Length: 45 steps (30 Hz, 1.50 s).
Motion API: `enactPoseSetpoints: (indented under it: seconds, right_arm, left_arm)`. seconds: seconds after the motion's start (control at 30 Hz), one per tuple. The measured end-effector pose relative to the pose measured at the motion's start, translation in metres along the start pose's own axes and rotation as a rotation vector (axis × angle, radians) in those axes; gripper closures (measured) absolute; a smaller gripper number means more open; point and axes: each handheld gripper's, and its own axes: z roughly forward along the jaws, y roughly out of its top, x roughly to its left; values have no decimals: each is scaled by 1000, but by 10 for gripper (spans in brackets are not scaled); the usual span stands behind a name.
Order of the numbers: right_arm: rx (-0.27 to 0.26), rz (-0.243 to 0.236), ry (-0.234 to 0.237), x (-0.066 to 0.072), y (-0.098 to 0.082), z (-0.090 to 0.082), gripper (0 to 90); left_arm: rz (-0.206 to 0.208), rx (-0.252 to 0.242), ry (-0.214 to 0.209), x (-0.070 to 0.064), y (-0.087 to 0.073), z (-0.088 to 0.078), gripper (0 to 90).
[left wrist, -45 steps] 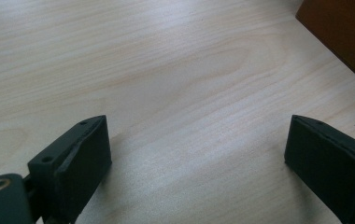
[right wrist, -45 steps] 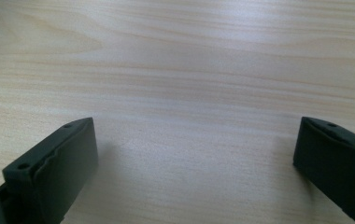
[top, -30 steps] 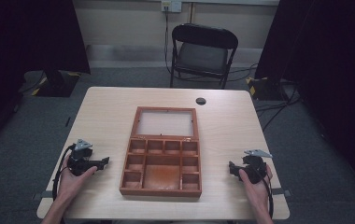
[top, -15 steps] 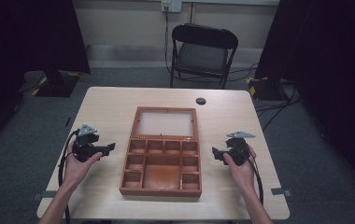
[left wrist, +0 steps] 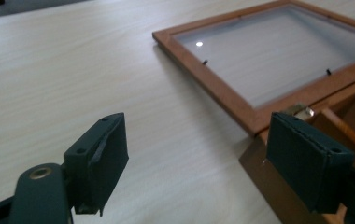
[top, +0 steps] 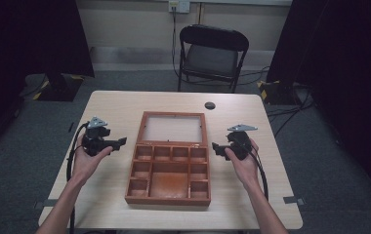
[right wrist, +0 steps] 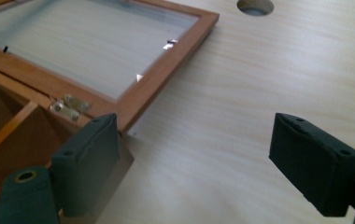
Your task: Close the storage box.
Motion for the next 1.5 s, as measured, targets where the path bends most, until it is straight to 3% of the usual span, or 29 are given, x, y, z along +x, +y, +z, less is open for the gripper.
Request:
enactPoseSetpoints:
  seconds: [0.1,0.3,0.4,0.47,0.63,0.83,0.87,0.9,1.03,1.1,1.2,1.4,1.5]
  right_arm:
    - [-1,-21,2,0,9,4,153]
    - [-25,-20,28,1,45,14,146]
    - [-33,-38,32,3,53,17,145]
    - [-33,-45,34,5,57,23,144]
    - [8,-44,70,7,50,48,162]
    - [43,-23,89,5,39,68,163]
    - [43,-23,89,5,39,68,163]
    - [49,13,99,4,37,72,165]
    - [66,7,103,7,34,79,151]
    - [58,8,103,9,33,80,151]
    - [60,30,112,8,33,81,149]
    - [58,57,123,6,30,82,139]
    - [61,76,142,6,30,83,139]
  left_arm:
    - [8,-1,-2,-1,13,7,205]
    - [1,-23,-14,-2,39,22,207]
    - [17,-26,9,-4,44,29,210]
    - [-1,-20,-19,-4,44,38,210]
    - [-51,23,-53,-2,31,63,226]
    - [-94,58,-71,3,18,78,243]
    - [-94,58,-71,3,18,78,245]
    - [-105,61,-71,3,16,80,246]
    - [-124,83,-89,-1,14,84,252]
    - [-91,97,-97,-7,14,84,255]
    - [-77,99,-110,-12,16,86,257]
    - [-107,105,-116,-9,16,90,241]
    - [-159,113,-134,-6,14,92,230]
